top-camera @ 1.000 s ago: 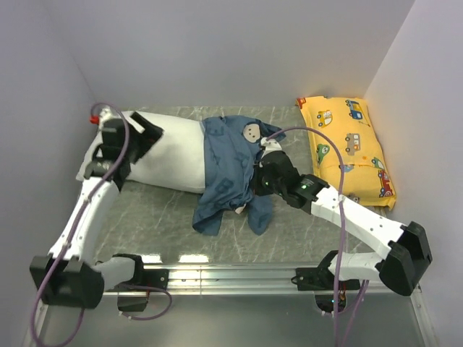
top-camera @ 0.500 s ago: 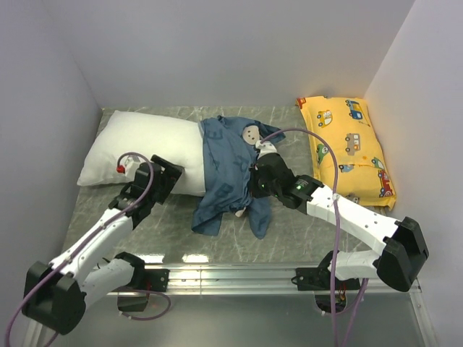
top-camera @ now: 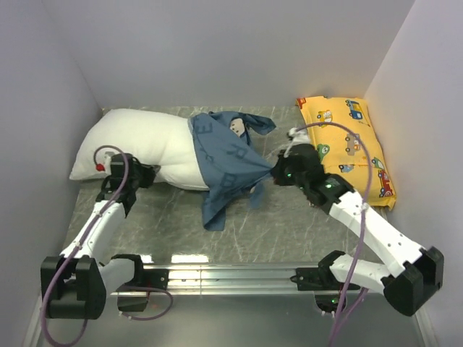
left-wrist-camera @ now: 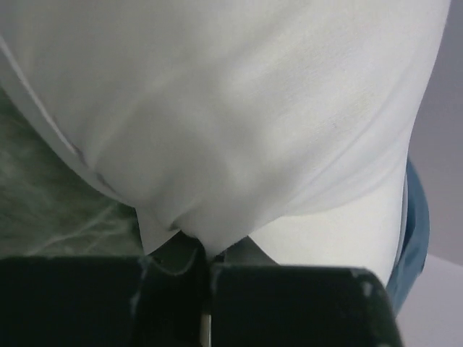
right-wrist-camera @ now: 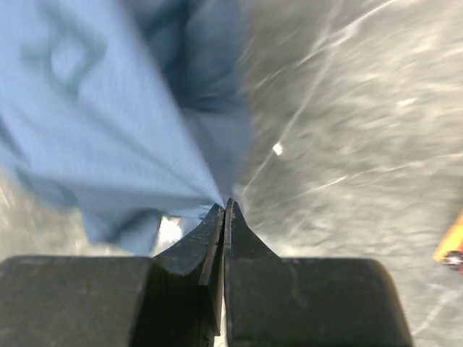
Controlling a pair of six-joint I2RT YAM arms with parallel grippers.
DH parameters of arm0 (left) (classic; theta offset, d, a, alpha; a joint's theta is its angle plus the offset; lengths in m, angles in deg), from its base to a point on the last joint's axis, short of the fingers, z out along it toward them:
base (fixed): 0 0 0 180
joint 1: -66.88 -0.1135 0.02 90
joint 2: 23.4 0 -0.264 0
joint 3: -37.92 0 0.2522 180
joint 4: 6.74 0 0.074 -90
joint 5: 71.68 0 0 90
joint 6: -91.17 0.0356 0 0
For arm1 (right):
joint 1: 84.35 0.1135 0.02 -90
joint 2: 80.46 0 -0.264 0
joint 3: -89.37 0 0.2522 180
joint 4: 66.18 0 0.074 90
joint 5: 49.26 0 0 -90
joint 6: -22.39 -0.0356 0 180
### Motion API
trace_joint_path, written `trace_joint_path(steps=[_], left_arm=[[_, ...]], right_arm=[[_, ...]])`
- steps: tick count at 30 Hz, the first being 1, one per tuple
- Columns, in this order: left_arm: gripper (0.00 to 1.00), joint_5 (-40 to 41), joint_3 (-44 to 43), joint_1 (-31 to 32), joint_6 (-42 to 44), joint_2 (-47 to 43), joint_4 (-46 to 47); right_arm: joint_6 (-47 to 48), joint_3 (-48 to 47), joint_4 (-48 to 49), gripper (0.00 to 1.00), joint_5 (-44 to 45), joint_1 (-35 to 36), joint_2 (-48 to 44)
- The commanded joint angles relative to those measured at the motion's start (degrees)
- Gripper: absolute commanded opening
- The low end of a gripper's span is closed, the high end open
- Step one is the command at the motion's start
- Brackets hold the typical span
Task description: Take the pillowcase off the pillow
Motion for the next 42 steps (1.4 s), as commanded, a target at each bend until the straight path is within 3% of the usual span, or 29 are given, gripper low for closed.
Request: trace_joint_path(steps=[1,6,17,20,23,31,35,42], left_arm=[[0.0,3.59,-4.0,-10.14,7.87,-0.15,-3.44],[0.0,1.48,-5.96,-15.15,11.48,1.35,-5.03],[0.0,-5.55,-8.67,-15.51,19.47,5.47,-4.76],[0.0,-4.43,-11.05,-15.51,21.41,5.39,-6.43],[0.0,-3.19,-13.16,-15.6,23.17,5.22,-8.9],[0.0,-5.55,-14.4,-15.6,25.28,3.9,-9.61],[0.0,-12.04,-13.17,-14.98,27.56,3.19,-7.41],[0.0,-9.7,-10.45,-11.46,29.94,-0.4,-10.48]], right_arm=[[3.47,0.3,-3.54,0.0,1.68,-10.32,-7.05],[2.33,-1.99,-5.04,0.0,-0.95,-15.8,-7.67],[1.18,-12.36,-7.85,0.0,-1.93,-16.86,-8.03],[1.97,-15.96,-10.05,0.0,2.62,-17.65,-7.24],[1.36,-20.88,-11.37,0.0,1.16,-19.67,-6.54],[-0.23,-36.69,-12.7,0.0,-2.19,-19.67,2.95],[-0.05,-41.8,-11.38,0.0,-3.68,-19.58,9.62],[-0.57,-54.89,-10.32,0.0,-0.96,-19.5,22.81]])
